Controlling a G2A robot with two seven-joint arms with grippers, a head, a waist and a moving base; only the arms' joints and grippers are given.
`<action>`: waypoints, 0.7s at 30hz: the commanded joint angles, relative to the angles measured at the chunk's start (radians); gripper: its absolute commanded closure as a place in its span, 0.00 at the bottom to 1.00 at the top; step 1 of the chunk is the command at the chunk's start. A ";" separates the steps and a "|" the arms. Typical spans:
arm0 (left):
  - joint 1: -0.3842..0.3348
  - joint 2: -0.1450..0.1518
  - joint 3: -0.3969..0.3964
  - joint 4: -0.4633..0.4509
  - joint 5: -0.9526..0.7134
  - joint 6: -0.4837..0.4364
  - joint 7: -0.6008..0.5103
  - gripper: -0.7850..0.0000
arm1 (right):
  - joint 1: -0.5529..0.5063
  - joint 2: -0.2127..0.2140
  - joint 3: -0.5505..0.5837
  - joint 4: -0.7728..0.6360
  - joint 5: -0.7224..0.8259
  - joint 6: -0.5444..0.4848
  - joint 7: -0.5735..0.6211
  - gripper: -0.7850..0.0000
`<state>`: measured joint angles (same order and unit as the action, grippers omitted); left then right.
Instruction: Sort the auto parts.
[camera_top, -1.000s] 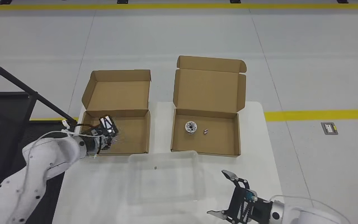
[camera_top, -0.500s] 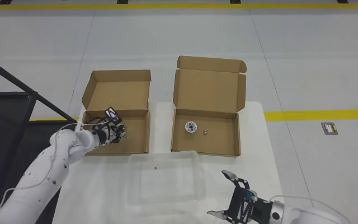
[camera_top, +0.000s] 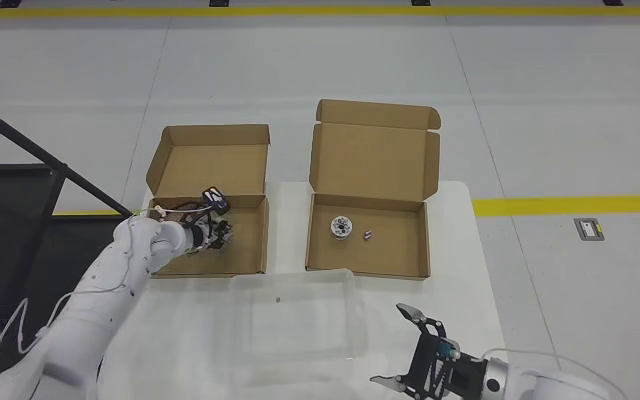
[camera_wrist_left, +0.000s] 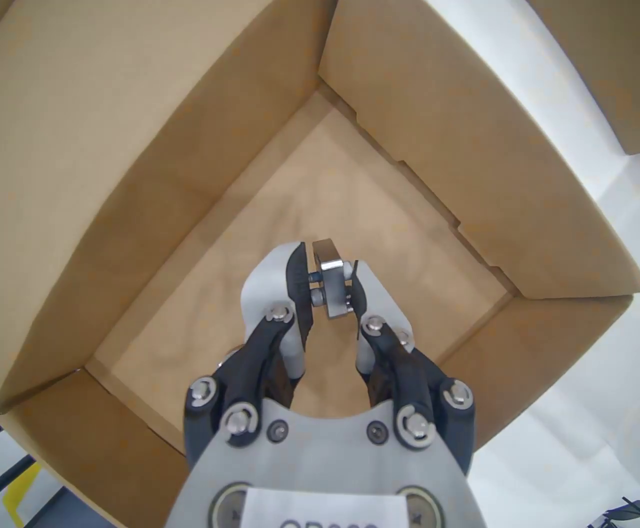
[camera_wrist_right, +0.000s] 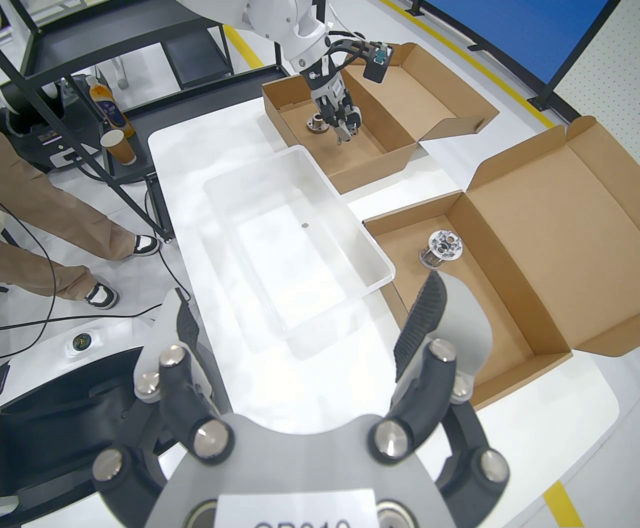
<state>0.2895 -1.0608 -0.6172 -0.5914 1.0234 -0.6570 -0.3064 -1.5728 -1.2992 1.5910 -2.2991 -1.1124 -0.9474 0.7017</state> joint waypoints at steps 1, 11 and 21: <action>-0.013 -0.013 0.008 0.026 0.010 -0.005 0.001 0.33 | 0.000 0.000 0.000 0.000 0.000 0.000 0.000 0.00; -0.056 -0.036 -0.002 0.095 0.025 -0.056 0.051 0.01 | 0.000 0.000 0.000 0.000 0.000 0.000 0.000 0.00; -0.022 0.038 -0.119 -0.018 -0.007 -0.139 0.139 0.00 | 0.000 0.000 0.000 0.000 0.000 0.000 0.000 0.00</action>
<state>0.2542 -1.0365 -0.7165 -0.5827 1.0231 -0.7868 -0.1716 -1.5728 -1.2992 1.5910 -2.2991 -1.1124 -0.9474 0.7017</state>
